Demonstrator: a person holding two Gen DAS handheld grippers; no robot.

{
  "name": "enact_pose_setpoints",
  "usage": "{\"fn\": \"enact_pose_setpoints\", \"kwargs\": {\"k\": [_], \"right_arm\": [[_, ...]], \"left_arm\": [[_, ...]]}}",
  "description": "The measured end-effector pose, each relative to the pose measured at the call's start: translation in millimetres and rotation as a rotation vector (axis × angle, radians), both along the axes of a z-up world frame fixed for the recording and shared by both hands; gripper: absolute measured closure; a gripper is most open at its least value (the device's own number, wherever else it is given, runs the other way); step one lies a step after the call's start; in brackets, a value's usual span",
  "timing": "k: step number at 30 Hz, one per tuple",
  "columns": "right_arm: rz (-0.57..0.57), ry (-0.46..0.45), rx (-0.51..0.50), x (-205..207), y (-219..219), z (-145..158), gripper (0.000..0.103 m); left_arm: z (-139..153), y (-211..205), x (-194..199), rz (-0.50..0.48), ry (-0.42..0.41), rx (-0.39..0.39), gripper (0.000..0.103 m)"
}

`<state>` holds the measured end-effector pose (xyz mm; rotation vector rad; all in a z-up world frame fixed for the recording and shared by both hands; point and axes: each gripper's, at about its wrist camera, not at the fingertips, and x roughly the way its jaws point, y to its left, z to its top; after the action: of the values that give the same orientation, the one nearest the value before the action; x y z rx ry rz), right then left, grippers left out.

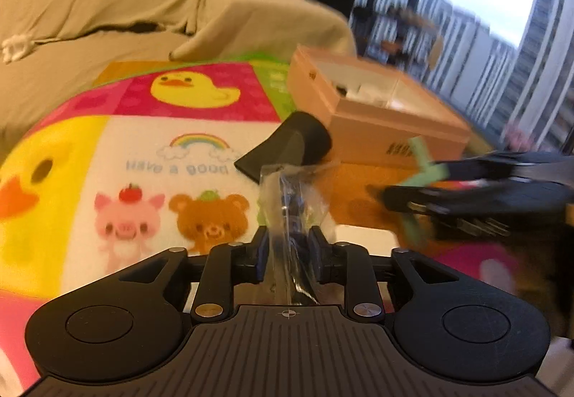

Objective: Organize rigid objects
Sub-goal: 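Grasp the teal plastic clip with the right tool while the left tool holds the bag, then drop the bag into the pink box with left tool while right tool drops the clip in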

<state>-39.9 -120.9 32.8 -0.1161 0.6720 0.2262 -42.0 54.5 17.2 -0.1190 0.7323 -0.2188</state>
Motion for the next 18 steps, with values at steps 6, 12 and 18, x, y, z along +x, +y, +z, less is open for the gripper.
{"fn": "enact_pose_setpoints", "kwargs": {"k": [6,12,18], "right_arm": [[0.015,-0.030,0.007,-38.5,-20.0,9.6,0.032],[-0.021,-0.037,0.042,-61.7,-45.9,10.0,0.032],[-0.044,-0.088,0.102,-80.5,-67.7,19.2,0.032]], "left_arm": [[-1.0,-16.0,1.3,-0.038,-0.001,0.093,0.071],[-2.0,-8.4,-13.6,-0.031,-0.031,0.025,0.079],[56.9,-12.6,-9.7,-0.058,-0.170,0.016,0.079]]}}
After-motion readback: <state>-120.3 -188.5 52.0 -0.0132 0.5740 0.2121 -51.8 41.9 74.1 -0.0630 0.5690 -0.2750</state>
